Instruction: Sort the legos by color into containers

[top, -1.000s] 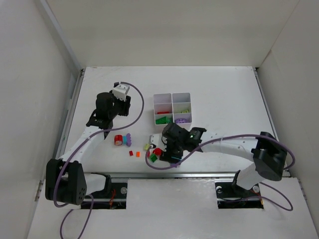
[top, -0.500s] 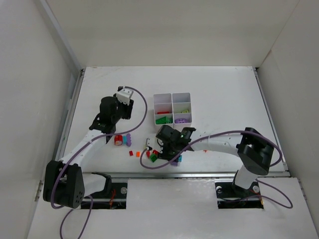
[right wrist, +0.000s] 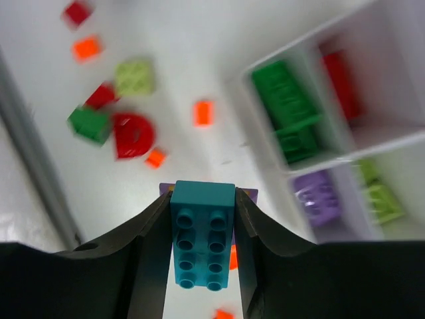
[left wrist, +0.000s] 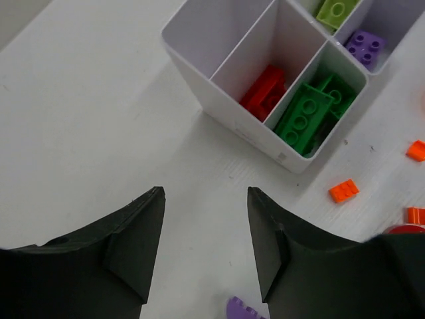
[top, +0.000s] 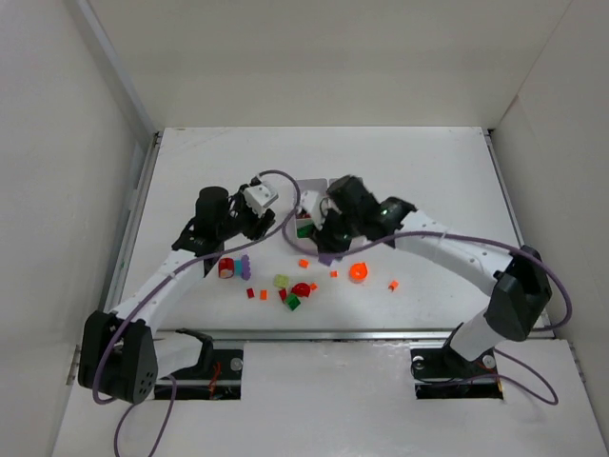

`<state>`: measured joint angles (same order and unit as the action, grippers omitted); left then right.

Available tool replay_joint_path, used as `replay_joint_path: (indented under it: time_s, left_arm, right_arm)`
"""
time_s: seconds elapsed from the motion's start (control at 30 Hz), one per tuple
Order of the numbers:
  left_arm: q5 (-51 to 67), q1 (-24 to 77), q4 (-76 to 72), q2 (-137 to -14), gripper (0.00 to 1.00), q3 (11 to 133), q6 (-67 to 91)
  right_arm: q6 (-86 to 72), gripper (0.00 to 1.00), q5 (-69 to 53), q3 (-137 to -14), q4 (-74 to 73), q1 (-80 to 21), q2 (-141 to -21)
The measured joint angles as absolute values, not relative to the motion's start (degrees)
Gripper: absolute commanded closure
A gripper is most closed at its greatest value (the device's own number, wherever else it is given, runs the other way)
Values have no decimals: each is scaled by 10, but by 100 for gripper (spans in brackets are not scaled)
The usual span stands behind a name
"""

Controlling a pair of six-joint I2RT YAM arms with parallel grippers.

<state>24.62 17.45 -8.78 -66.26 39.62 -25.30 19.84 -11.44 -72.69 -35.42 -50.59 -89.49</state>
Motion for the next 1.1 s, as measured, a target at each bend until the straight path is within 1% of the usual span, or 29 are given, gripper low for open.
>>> replay_joint_path:
  time_s: [0.1,0.17,0.27,0.3,0.47,0.53,0.67,0.77,0.8,0.87,0.93,0.97,1.0,1.1]
  left_arm:
    - [273,186,-85,-659,45,411,-287]
    - [293,201,-91,-658,40,420,-329]
    - [316,227,-110,-665,35,437,-373]
    - [325,235,-117,-674,35,449,-387]
    - [350,249,-125,-723,30,504,-449]
    - [356,253,-125,-737,30,513,-462]
    - [358,266,-127,-754,36,524,-463]
    - [362,274,-130,-760,36,527,-462]
    - [363,275,-131,-760,39,527,-460]
    - [362,276,-136,-760,56,527,-453]
    - [357,273,-140,-760,75,527,-440]
    - [353,273,-142,-760,93,527,-437]
    - [345,273,-144,-760,100,527,-429]
    - [342,273,-148,-761,100,527,-416]
  right_arm:
    - [179,100,-166,-776,-328,-422,-896]
    - [161,100,-194,-816,-307,-380,-909]
    - [140,100,-234,-869,-268,-361,-939]
    - [130,100,-250,-882,-255,-360,-950]
    - [79,100,-301,-892,-205,-343,-975]
    - [64,100,-310,-892,-190,-332,-978]
    - [44,100,-325,-891,-170,-328,-979]
    - [24,100,-336,-890,-151,-331,-979]
    - [20,100,-337,-890,-147,-331,-979]
    - [14,100,-338,-890,-143,-333,-979]
    - [8,100,-333,-890,-142,-334,-979]
    - [1,100,-325,-890,-140,-333,-979]
    - [-4,100,-328,-890,-137,-330,-979]
    - [-1,100,-330,-886,-127,-334,-978]
